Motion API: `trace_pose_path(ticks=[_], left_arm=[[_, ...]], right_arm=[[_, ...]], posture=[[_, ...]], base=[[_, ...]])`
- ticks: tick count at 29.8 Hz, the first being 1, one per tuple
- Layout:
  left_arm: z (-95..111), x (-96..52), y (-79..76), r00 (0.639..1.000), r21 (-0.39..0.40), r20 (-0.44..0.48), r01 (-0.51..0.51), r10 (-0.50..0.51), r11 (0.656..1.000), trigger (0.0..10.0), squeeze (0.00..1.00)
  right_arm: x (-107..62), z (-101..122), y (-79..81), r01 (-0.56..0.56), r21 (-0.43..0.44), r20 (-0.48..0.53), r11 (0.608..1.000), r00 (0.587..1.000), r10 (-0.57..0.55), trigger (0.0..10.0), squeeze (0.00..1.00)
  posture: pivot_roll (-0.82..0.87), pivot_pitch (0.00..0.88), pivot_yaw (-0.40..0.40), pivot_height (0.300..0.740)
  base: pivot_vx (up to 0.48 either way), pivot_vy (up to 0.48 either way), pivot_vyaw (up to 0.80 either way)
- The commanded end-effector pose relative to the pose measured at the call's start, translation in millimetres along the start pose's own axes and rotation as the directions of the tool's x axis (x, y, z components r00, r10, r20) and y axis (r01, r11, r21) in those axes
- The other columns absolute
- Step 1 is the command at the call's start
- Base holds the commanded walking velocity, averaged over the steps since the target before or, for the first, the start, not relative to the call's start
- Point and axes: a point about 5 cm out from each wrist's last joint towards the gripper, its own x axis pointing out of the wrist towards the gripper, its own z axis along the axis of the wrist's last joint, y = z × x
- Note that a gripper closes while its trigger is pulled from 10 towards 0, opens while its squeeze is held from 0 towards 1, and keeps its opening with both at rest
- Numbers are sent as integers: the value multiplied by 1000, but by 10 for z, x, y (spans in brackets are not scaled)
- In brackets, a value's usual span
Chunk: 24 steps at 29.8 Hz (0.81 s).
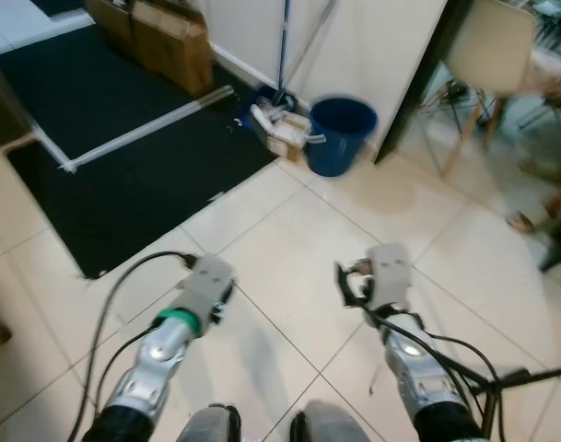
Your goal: Setting the table
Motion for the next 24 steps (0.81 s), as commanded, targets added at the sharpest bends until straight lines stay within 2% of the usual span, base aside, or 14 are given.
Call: trace_pose_path(ticks=[1,5,6,7,10,18,22,24], left_arm=[[-159,-99,19,998,-7,-49,-49,48,999,10000,0],[-228,-168,75,992,-29,-72,-101,99,994,10000,0],[-239,-219,146,983,-94,-82,-169,162,981,10000,0],[-243,-241,183,977,-123,-88,-204,194,971,10000,0],[-249,-264,229,969,-143,-94,-240,229,960,10000,0],[-247,-328,299,958,-122,-84,-282,273,952,10000,0],[-242,-328,307,958,-119,-84,-284,275,951,10000,0],[-198,-282,305,966,-95,-70,-254,248,963,10000,0]], right_arm=[[1,-109,-55,-7,-29,-57,1000,998,6,10000,0],[6,-186,-78,-16,-38,-105,999,994,12,10000,0],[27,-218,-98,-10,-17,-136,1000,991,7,10000,0],[53,-194,-87,-6,10,-135,1000,991,7,10000,0],[93,-138,-43,-14,36,-119,999,993,18,10000,0],[199,-15,76,-58,32,-77,998,995,61,10000,0],[211,4,80,-60,32,-70,998,996,62,10000,0],[205,-13,21,-59,41,-72,997,996,62,10000,0]], posture=[[-14,45,-42,740],[19,52,-64,740],[37,58,-78,740],[49,64,-88,740],[59,71,-95,740],[82,62,-88,740],[82,62,-88,740],[66,32,-44,740]], base=[[480,0,0],[480,0,0],[480,0,0],[480,0,0],[480,0,0],[465,0,0],[364,0,0],[0,0,0]])
